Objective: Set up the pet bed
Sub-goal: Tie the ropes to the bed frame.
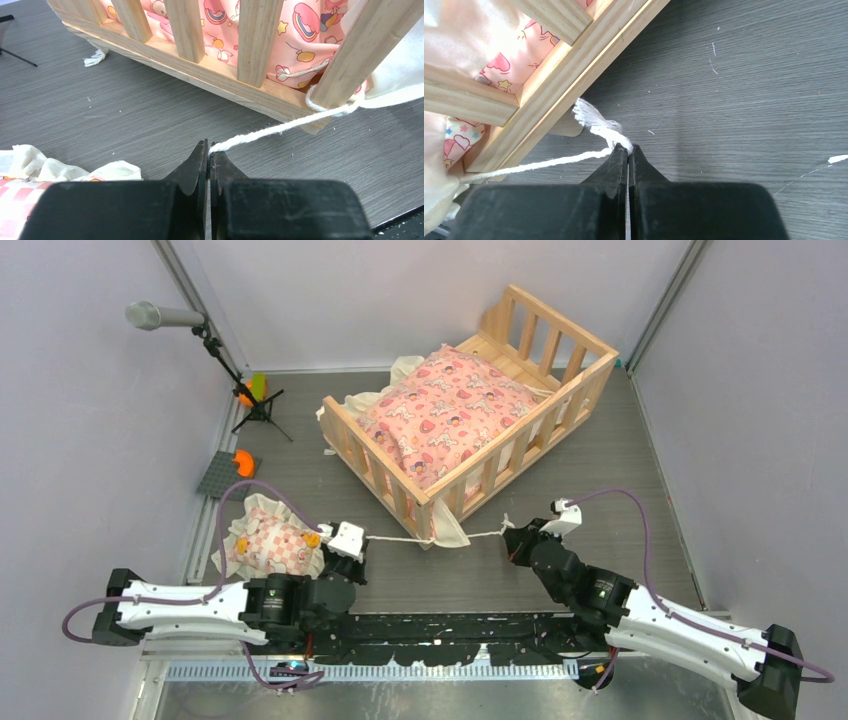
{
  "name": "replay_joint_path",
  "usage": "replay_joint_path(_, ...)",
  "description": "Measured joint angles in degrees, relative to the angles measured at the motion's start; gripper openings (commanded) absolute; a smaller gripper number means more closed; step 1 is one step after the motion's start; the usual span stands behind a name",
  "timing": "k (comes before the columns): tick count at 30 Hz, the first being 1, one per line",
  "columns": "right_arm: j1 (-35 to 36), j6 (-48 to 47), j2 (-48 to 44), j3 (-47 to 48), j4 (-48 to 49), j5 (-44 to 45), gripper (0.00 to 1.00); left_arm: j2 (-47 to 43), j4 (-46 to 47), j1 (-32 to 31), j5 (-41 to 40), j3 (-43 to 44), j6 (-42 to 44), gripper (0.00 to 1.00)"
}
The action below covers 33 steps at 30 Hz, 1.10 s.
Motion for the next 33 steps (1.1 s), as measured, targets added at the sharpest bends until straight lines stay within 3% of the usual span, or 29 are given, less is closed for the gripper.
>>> replay_joint_path(9,0.1,1.5,2.2,0.8,-0.3,0.7,0.00,-2.3,0.2,0.2,2.5,0.0,1.3,0.01)
replay_joint_path(11,0.2,1.6,2.3,0.8,-0.3,0.7,0.01,-1.7,0.2,0.3,2.6,0.0,1.5,0.10)
replay_joint_path(14,0.1,1.1,2.3,0.8,-0.6,0.7,0.18,-0.7,0.2,0.5,3.1,0.0,2.5,0.29)
replay_joint_path(20,-0.2,-0.3,2.0,1.7,-4.7,1.8,0.43,0.9,0.1,0.6,4.5,0.9,4.1,0.48)
replay_joint_path(26,-0.2,0.2,1.2,6.3,-10.3,3.7,0.45,1.6,-0.6,0.6,5.2,3.8,4.2,0.51)
replay_joint_path(31,-0.2,1.7,0.2,9.4,-15.1,5.4,0.45,1.2,-3.5,0.6,6.0,5.7,2.9,0.64)
replay_joint_path(33,-0.2,2.1,0.0,10.4,-17.0,6.1,0.45,1.1,-6.4,0.6,6.8,7.8,1.6,0.78)
